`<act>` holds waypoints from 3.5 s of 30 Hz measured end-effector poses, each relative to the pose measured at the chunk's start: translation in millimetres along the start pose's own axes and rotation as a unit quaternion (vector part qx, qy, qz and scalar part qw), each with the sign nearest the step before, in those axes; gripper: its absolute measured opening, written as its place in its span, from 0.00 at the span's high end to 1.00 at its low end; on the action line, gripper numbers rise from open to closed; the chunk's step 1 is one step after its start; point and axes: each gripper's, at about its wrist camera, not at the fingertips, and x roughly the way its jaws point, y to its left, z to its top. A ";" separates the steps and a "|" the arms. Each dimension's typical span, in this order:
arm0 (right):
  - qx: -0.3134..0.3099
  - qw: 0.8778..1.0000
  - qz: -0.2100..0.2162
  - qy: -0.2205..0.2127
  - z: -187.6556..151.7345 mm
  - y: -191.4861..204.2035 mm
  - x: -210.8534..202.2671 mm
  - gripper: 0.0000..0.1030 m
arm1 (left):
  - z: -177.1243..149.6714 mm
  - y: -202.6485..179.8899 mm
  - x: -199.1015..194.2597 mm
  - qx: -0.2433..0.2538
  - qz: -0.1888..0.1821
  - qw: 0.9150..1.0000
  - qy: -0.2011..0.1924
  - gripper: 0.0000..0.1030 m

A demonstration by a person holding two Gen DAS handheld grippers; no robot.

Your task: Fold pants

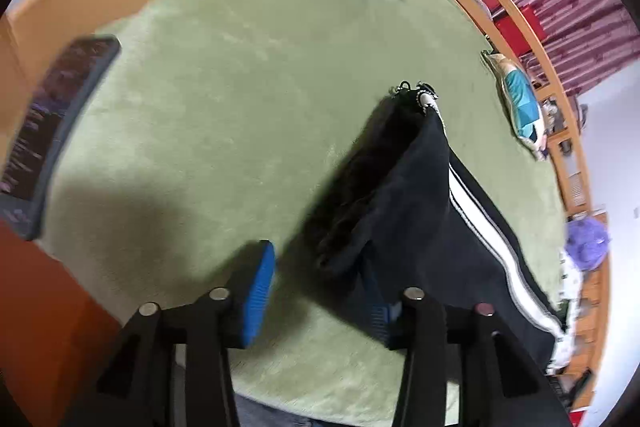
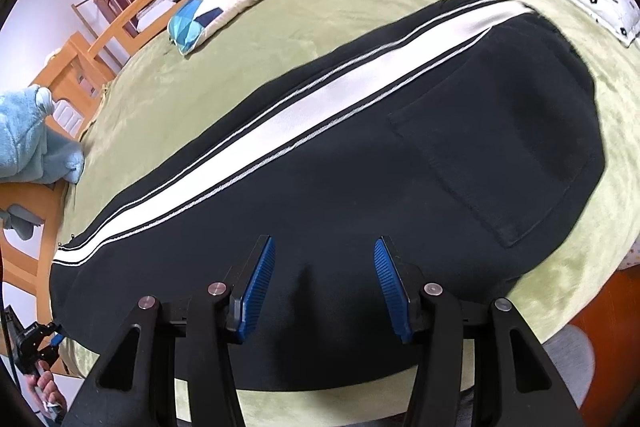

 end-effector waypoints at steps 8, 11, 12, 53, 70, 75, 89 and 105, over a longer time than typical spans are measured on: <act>0.024 0.998 -0.040 -0.045 13.6 -89.5 -40.4 0.43 | -26.3 -67.1 -21.6 0.100 0.054 0.993 -0.020 0.42; 0.059 0.996 -0.038 -0.051 18.8 -136.7 -44.9 0.41 | -39.1 -94.3 -12.8 0.113 0.054 0.992 -0.002 0.41; 0.069 0.996 -0.032 -0.051 21.1 -146.9 -44.1 0.40 | -42.9 -102.8 -8.4 0.118 0.054 0.992 0.003 0.41; 0.195 0.978 -0.006 -0.070 98.7 -275.4 -3.0 0.37 | -35.9 -154.1 21.2 0.126 0.061 0.990 -0.032 0.41; 0.062 0.994 -0.081 -0.042 68.0 -113.0 -0.1 0.37 | 84.6 -145.0 86.8 0.166 -0.007 0.986 -0.033 0.82; 0.049 0.995 -0.079 -0.037 68.5 -84.8 6.9 0.37 | 93.2 -156.9 76.6 0.189 -0.019 0.979 -0.069 0.81; -0.029 0.997 -0.076 0.012 42.4 -15.3 23.0 0.37 | 29.7 -134.9 20.9 0.207 -0.016 0.978 -0.031 0.32; -0.132 0.984 -0.098 -0.066 -2.1 62.7 -41.5 0.27 | -65.5 -48.0 -11.4 0.177 -0.021 0.984 -0.017 0.32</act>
